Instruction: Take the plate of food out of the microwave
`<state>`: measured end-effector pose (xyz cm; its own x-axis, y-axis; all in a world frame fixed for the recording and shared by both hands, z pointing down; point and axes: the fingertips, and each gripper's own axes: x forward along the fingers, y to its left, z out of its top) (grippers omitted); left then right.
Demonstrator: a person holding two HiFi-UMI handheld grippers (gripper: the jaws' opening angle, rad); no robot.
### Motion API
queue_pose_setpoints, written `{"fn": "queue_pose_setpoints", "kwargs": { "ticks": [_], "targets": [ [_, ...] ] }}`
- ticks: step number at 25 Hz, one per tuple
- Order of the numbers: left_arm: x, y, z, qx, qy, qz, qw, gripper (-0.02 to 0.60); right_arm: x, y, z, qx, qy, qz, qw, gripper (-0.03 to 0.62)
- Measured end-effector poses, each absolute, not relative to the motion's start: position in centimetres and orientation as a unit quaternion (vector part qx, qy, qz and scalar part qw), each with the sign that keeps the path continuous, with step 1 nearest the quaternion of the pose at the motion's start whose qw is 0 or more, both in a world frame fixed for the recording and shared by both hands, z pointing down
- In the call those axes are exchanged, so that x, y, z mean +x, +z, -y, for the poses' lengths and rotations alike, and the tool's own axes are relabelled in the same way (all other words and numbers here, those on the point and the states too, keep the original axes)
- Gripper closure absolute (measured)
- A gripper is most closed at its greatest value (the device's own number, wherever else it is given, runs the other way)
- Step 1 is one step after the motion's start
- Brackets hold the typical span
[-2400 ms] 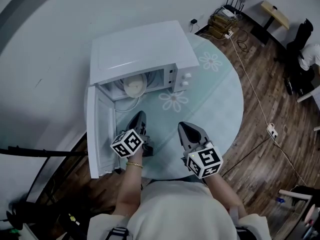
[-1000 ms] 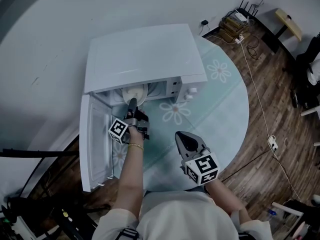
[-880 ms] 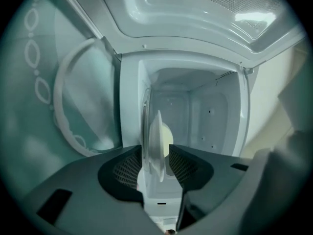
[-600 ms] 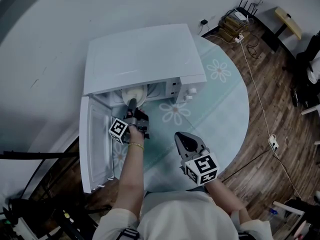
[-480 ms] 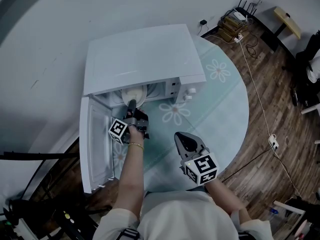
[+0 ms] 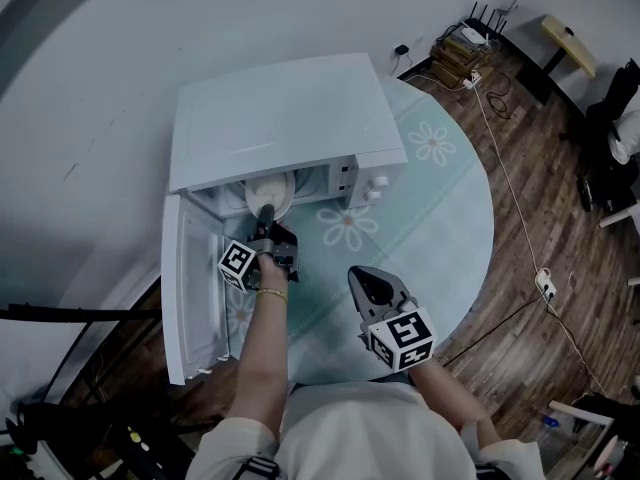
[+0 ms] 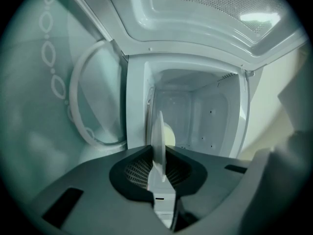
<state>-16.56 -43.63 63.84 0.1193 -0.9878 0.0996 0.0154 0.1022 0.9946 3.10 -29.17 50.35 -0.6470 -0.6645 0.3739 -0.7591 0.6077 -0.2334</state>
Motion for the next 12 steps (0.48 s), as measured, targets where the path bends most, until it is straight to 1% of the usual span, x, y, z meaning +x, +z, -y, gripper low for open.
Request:
{"fn": "queue_pose_setpoints", "kwargs": {
  "ticks": [12],
  "targets": [
    [-15.9,61.8,40.9,0.52,-0.45,0.461,0.561,0.523,2.7,49.5,27.6,0.415,0.179,0.885,0.114,0.588]
  ]
}}
